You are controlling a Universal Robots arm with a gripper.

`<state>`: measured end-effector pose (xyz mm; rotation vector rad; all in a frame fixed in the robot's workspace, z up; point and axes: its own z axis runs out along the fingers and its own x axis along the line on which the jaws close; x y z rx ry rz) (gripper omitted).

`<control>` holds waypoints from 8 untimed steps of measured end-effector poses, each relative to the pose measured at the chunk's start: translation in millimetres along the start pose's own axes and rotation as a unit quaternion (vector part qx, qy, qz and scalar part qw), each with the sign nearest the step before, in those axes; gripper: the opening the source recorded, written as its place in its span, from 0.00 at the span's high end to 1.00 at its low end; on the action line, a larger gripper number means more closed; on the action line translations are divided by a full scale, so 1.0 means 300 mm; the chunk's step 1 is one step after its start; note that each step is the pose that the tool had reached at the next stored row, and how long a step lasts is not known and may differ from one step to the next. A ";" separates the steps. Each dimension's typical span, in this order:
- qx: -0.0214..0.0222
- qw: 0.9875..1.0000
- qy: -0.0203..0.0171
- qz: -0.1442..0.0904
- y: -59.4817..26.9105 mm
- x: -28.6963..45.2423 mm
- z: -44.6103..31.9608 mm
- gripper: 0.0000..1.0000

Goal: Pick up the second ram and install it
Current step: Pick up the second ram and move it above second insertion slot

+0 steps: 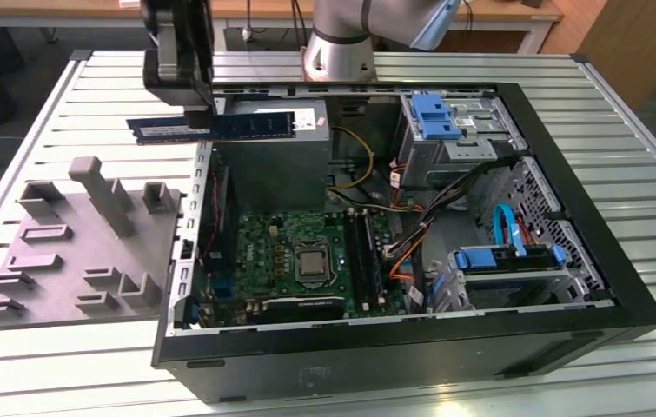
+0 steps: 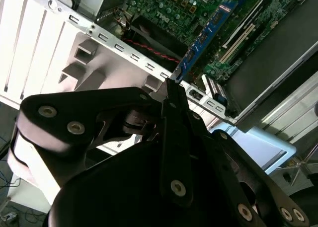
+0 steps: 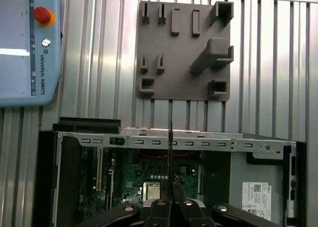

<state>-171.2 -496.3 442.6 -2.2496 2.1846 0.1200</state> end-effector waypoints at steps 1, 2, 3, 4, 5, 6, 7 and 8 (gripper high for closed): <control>0.000 1.000 0.000 0.000 -0.010 0.000 0.000 0.87; 0.000 1.000 0.000 0.000 -0.020 0.001 0.000 0.87; 0.000 1.000 0.000 0.000 -0.032 0.001 0.001 0.87; 0.000 1.000 0.000 0.000 -0.043 0.002 0.002 0.87; 0.000 1.000 0.000 0.000 -0.053 0.002 0.003 0.87; 0.000 1.000 0.000 0.000 -0.063 0.002 0.005 0.87; 0.000 1.000 0.000 0.000 -0.073 0.003 0.008 0.87; 0.000 1.000 0.000 0.000 -0.083 0.003 0.010 0.87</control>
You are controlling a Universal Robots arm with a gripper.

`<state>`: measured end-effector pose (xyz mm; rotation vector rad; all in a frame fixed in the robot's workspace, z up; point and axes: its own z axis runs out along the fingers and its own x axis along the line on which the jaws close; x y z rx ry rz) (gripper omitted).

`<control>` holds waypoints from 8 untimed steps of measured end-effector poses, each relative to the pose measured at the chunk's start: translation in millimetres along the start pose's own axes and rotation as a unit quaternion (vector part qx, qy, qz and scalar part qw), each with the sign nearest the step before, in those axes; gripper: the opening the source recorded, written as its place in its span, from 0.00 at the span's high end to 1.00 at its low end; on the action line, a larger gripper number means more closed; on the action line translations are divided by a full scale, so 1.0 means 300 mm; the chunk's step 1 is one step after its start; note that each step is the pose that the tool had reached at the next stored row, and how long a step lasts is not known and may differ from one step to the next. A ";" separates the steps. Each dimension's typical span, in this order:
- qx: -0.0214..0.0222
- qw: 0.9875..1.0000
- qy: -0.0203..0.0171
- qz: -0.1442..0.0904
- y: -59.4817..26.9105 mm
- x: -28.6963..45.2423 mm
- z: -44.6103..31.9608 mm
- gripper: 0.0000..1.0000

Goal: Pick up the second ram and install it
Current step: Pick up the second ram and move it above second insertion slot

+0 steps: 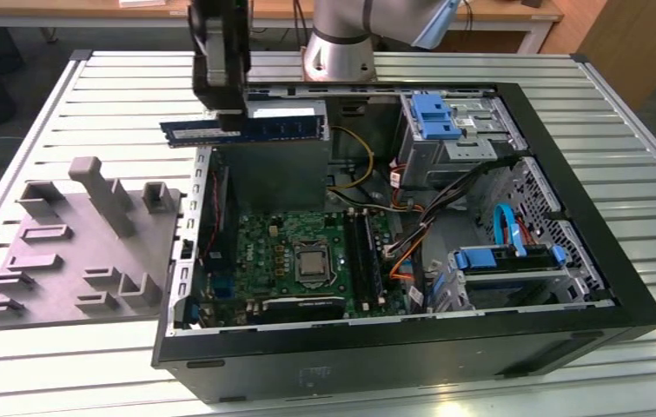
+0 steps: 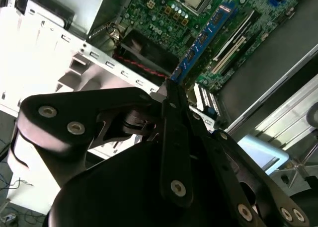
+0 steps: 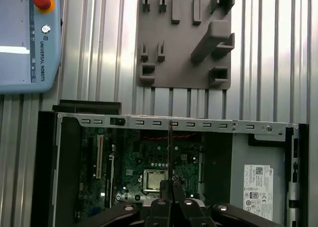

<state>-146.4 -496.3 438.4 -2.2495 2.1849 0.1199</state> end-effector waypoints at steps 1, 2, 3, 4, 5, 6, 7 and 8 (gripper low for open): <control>0.000 1.000 0.000 0.000 -0.010 0.000 0.002 0.87; 0.000 1.000 0.000 0.000 -0.019 0.001 0.004 0.87; 0.000 1.000 0.000 0.000 -0.027 0.001 0.005 0.87; 0.000 1.000 0.000 0.000 -0.035 0.002 0.007 0.87; 0.000 1.000 0.000 0.000 -0.044 0.002 0.009 0.87; 0.000 1.000 0.000 0.000 -0.054 0.002 0.012 0.87; 0.000 1.000 0.000 0.000 -0.063 0.003 0.015 0.87; 0.000 1.000 0.000 0.000 -0.071 0.003 0.019 0.87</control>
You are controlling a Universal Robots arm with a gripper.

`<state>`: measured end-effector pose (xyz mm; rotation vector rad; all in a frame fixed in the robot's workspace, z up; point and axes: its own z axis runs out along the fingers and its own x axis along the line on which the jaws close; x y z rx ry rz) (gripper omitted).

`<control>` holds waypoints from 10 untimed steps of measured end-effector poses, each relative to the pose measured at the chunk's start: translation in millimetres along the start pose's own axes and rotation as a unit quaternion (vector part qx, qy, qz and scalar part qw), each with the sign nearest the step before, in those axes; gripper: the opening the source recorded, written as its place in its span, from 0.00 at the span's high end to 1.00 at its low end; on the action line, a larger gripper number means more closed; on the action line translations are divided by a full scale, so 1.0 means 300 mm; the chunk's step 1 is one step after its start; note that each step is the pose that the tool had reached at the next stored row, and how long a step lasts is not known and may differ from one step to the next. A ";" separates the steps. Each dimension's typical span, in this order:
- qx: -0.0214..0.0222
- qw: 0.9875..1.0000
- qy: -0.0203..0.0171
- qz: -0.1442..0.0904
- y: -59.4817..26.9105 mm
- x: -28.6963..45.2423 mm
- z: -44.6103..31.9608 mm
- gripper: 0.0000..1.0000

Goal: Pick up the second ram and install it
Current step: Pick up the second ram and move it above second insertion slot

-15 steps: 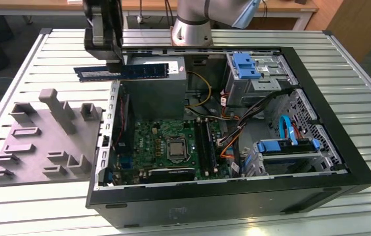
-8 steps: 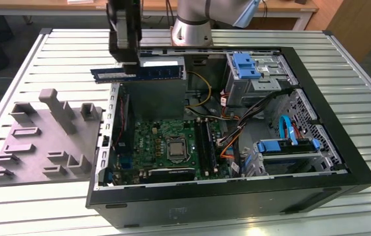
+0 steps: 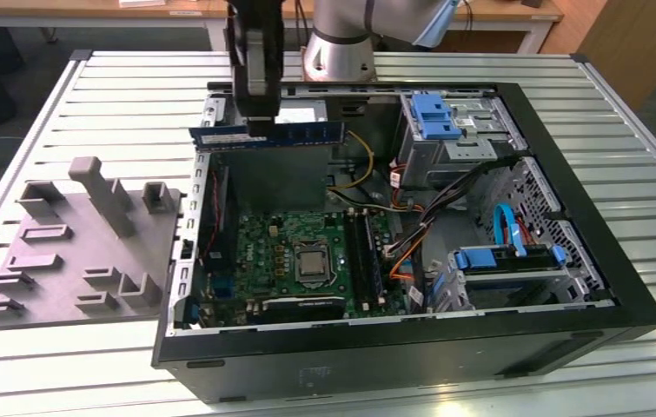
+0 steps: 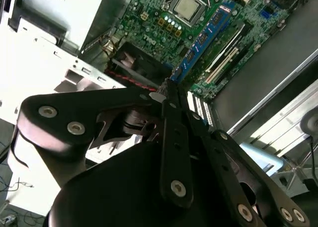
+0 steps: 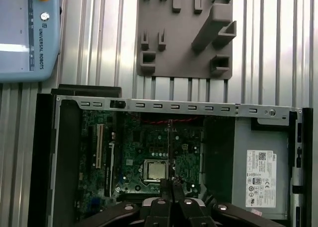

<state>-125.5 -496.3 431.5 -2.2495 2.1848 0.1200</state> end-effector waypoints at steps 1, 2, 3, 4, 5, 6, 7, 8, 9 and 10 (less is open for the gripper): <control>0.000 1.000 0.000 0.000 -0.006 0.000 0.004 0.87; 0.000 1.000 0.000 0.000 -0.012 0.001 0.009 0.87; 0.000 1.000 0.000 0.000 -0.018 0.001 0.014 0.87; 0.000 1.000 0.000 0.000 -0.024 0.002 0.018 0.87; 0.000 1.000 0.000 0.000 -0.029 0.002 0.024 0.87; 0.000 1.000 0.000 0.000 -0.034 0.003 0.029 0.87; 0.000 1.000 0.000 0.000 -0.040 0.003 0.034 0.87; 0.000 1.000 0.000 0.000 -0.046 0.004 0.040 0.87; 0.000 1.000 0.000 0.000 -0.052 0.004 0.045 0.87; 0.000 1.000 0.000 0.000 -0.058 0.005 0.049 0.87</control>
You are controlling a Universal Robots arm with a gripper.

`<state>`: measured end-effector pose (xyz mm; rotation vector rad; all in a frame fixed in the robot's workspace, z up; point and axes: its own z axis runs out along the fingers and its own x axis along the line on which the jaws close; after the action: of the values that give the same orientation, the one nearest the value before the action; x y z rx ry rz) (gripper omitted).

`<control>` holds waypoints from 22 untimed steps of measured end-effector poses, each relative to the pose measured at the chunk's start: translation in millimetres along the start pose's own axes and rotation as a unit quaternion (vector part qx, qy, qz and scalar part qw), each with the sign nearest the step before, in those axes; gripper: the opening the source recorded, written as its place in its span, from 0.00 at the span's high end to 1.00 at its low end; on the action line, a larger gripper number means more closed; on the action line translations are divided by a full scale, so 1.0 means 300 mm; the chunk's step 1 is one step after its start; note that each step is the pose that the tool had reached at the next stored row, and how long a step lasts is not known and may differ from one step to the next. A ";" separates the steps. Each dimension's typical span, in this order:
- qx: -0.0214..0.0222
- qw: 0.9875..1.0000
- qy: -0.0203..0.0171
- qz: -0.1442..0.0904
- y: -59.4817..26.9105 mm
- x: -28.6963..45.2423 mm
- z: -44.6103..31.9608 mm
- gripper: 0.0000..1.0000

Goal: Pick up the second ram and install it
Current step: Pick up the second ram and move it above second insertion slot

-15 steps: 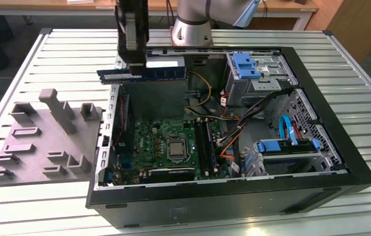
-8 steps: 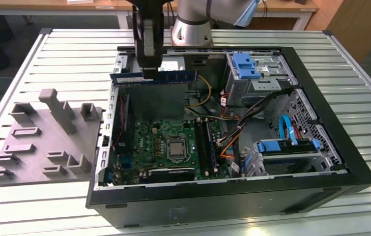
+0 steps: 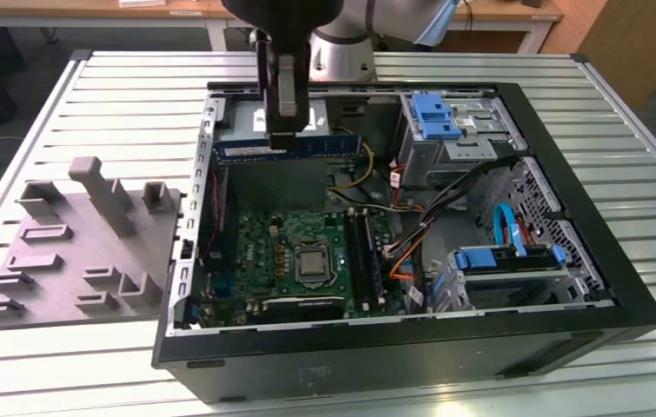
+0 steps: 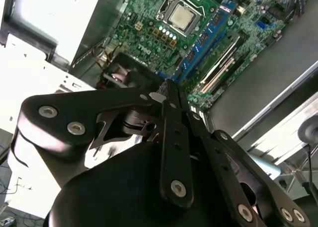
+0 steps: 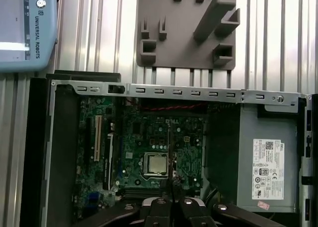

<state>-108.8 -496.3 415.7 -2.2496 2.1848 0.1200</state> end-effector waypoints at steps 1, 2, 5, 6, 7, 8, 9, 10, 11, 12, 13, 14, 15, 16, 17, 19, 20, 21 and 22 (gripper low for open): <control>0.000 1.000 0.000 0.000 -0.007 0.000 0.005 0.87; 0.000 1.000 0.000 0.000 -0.014 0.001 0.009 0.87; 0.000 1.000 0.000 0.000 -0.036 0.002 0.024 0.87; 0.000 1.000 0.000 0.000 -0.042 0.003 0.030 0.87; 0.000 1.000 0.000 0.000 -0.047 0.003 0.035 0.87; 0.000 1.000 0.000 0.000 -0.052 0.004 0.041 0.87; 0.000 1.000 0.000 0.000 -0.056 0.004 0.047 0.87; 0.000 1.000 0.000 0.000 -0.059 0.005 0.053 0.87; 0.000 1.000 0.000 0.000 -0.063 0.005 0.059 0.87; 0.000 1.000 0.000 0.000 -0.066 0.006 0.065 0.87; 0.000 1.000 0.000 0.000 -0.068 0.006 0.071 0.87; 0.000 1.000 0.000 0.000 -0.070 0.006 0.077 0.87; 0.000 1.000 0.000 0.000 -0.071 0.007 0.083 0.87; 0.000 1.000 0.000 0.000 -0.071 0.007 0.089 0.87; 0.000 1.000 0.000 0.000 -0.072 0.007 0.095 0.87; 0.000 1.000 0.000 0.000 -0.074 0.008 0.107 0.87; 0.000 1.000 0.000 0.000 -0.075 0.009 0.113 0.87; 0.000 1.000 0.000 0.000 -0.076 0.009 0.119 0.87; 0.000 1.000 0.000 0.000 -0.077 0.009 0.125 0.87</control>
<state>-87.7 -496.3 377.0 -2.2497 2.1850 0.1204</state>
